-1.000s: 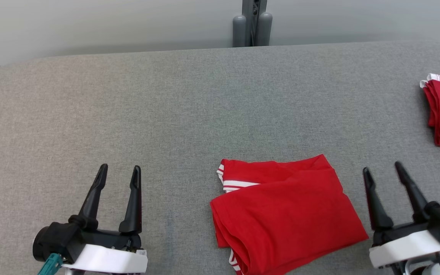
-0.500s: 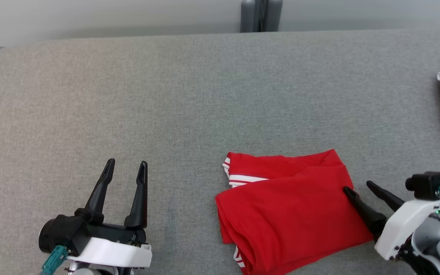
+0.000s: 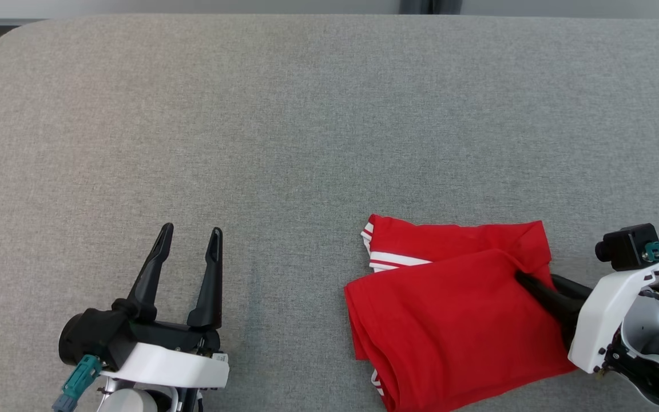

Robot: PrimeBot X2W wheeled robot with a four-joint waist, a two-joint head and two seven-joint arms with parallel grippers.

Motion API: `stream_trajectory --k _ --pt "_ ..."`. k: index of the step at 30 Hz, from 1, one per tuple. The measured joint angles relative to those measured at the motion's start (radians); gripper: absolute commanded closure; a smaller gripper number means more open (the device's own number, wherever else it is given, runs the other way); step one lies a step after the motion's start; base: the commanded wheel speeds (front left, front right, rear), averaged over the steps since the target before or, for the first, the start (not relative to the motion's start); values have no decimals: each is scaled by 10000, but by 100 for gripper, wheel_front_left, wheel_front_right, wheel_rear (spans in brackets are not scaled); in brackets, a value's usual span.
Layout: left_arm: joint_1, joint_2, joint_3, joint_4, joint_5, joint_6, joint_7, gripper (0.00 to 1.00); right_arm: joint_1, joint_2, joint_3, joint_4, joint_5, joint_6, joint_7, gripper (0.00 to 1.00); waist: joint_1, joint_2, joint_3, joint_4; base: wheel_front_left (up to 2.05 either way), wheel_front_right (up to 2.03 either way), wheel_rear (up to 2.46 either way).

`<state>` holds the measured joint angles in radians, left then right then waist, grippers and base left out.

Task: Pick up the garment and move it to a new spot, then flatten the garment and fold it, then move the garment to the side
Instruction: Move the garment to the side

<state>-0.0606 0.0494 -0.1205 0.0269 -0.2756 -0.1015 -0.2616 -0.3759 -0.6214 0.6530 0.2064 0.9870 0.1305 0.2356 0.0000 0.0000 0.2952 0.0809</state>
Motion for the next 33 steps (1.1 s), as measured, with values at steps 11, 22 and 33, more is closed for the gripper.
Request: stream_trajectory --k 11,22,33 --pt "-91 2 -140 -159 226 25 0 0 -1176 -541 1214 253 -61 2 -790 100 0 0 131 -146 0 0 0" --pt "-605 -13 -1766 -276 1967 -207 -2 0 -3114 -1668 1461 190 -104 2 -849 100 0 1 592 -1068 0 0 0" --pt "-1381 362 -2449 -102 2424 -268 0 0 -4944 -2552 1007 1256 838 4 -568 100 0 1 1545 -2305 0 0 0"
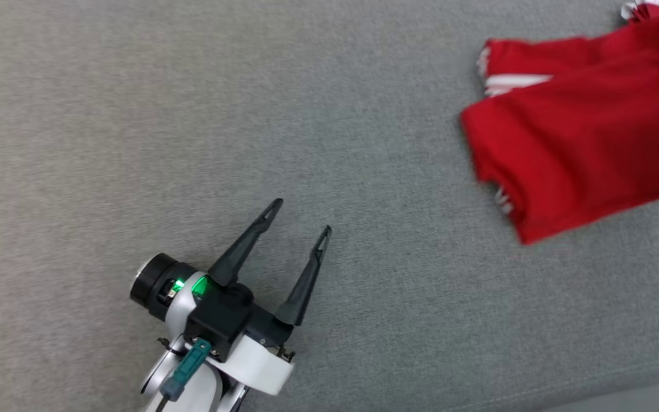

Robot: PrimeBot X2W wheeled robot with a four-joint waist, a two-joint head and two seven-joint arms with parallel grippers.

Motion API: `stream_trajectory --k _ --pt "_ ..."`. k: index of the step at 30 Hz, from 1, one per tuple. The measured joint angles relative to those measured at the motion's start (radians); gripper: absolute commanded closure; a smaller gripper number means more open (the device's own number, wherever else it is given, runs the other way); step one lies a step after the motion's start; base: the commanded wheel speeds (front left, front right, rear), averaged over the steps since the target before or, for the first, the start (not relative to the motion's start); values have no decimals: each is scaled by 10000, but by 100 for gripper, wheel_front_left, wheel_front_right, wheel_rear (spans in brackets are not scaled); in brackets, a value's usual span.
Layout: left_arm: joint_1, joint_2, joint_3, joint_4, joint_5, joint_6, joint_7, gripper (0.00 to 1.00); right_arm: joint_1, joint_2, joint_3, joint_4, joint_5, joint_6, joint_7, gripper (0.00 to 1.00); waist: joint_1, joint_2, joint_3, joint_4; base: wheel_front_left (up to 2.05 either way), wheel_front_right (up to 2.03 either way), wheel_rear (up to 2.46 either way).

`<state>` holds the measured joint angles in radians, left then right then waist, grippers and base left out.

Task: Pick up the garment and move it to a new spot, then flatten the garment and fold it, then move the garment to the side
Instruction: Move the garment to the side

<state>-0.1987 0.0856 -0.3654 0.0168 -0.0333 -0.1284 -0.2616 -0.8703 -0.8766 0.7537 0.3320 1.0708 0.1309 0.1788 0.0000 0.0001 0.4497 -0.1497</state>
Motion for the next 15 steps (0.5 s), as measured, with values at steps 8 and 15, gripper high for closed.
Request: stream_trajectory --k 8,15 --pt "-347 637 -663 169 -8 -13 -31 0 -1173 -418 -150 1097 59 0 -224 100 0 0 1008 -817 0 0 0" --pt "-573 851 -736 -98 -4 -13 -94 0 -2251 -353 295 2326 -1555 0 -499 100 0 0 1636 -1343 0 0 0"
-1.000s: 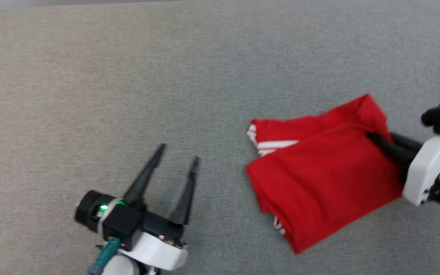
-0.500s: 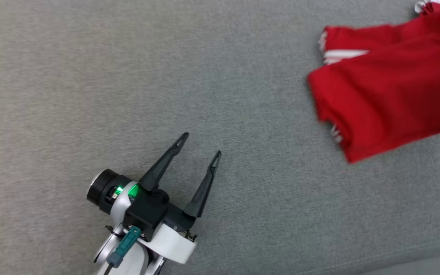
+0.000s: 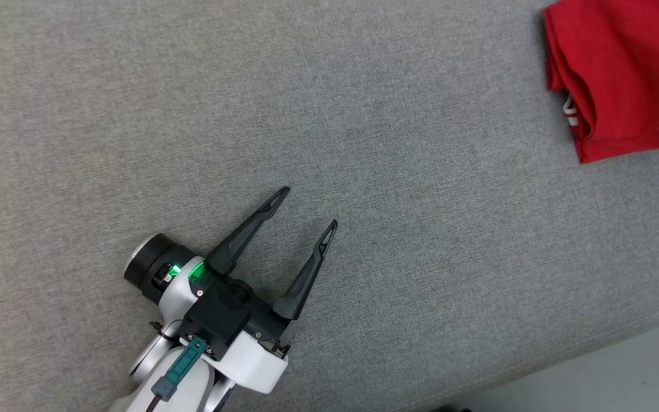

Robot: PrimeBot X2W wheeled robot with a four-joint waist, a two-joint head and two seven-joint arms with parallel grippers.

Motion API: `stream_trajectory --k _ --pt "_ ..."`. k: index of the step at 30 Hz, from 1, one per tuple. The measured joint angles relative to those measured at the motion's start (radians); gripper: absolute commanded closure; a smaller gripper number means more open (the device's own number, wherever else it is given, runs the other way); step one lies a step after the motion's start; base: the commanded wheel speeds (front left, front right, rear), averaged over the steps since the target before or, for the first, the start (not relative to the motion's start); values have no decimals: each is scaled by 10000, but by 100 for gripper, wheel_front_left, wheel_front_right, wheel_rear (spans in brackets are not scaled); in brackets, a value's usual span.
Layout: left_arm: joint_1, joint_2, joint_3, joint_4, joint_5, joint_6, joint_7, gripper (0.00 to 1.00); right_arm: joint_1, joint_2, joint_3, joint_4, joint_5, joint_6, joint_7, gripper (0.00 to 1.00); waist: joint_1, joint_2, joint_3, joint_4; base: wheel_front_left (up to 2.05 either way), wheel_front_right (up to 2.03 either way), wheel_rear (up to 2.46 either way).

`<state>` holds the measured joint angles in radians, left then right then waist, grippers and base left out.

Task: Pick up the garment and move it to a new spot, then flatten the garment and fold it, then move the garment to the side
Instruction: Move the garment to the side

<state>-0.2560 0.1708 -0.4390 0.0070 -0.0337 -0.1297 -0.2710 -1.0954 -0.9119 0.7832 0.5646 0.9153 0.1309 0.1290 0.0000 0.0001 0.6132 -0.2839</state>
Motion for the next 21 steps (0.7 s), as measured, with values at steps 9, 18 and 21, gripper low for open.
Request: stream_trajectory --k 9,18,21 --pt "-127 -180 372 -449 -128 17 -52 0 -1103 759 184 2571 -2468 2 -779 100 1 0 541 -83 0 0 0" --pt "-86 -313 489 -752 -77 -25 -82 0 -1724 1501 173 4226 -3720 2 -1409 100 0 0 872 194 0 0 0" --pt "-121 -426 483 -802 -19 -48 -84 0 -1826 1833 380 4661 -4130 0 -1747 100 0 0 972 312 0 0 0"
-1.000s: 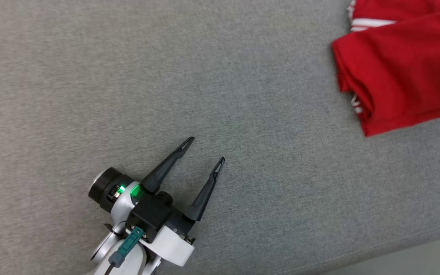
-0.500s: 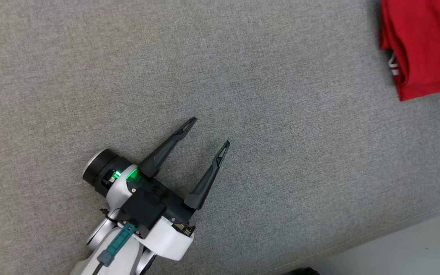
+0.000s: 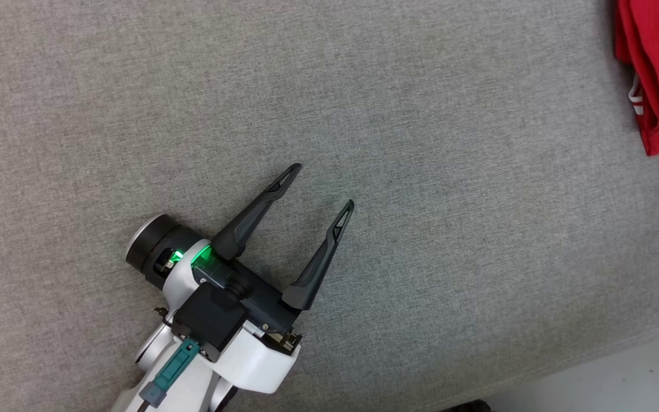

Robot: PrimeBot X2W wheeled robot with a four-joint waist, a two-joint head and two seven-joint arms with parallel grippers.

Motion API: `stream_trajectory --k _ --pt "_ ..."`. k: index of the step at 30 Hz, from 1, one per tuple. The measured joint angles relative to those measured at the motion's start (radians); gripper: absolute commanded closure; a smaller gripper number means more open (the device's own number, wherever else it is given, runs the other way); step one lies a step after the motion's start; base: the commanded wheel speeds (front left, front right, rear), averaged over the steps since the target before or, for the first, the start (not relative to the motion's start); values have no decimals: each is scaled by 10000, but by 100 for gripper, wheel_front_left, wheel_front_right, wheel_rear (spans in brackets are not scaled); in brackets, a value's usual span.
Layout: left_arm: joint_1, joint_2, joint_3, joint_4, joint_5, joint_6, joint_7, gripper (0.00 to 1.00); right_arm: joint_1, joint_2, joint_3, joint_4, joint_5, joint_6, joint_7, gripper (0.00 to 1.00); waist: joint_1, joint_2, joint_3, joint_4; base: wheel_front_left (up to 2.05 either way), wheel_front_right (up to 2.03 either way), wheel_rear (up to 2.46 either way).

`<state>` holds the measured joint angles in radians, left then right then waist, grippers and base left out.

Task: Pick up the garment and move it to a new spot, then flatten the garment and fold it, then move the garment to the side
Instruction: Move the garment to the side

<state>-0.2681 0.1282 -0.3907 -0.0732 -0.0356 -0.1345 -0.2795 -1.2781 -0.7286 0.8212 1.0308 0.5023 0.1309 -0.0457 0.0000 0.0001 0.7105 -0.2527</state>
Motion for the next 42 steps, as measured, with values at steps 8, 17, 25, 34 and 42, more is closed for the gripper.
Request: stream_trajectory --k 8,17,25,34,42 --pt "-18 -75 2 6 -4 -25 0 0 -43 332 219 616 -86 0 -314 92 0 0 11 86 0 0 0" --pt "-18 -146 105 267 -71 -46 0 0 -83 477 366 623 552 0 -339 0 0 0 -200 125 0 0 0" --pt "73 -201 236 775 -211 -17 63 0 -472 324 640 192 867 0 -558 0 0 0 -863 264 0 0 0" --pt "546 -449 589 1020 -527 38 157 0 267 869 226 -2134 2951 0 -1534 0 0 -1 -2215 580 0 0 0" --pt "1213 -736 1843 598 -832 94 161 0 2506 736 -454 -4884 3946 -2 -2031 0 0 -1 -3492 1036 0 0 0"
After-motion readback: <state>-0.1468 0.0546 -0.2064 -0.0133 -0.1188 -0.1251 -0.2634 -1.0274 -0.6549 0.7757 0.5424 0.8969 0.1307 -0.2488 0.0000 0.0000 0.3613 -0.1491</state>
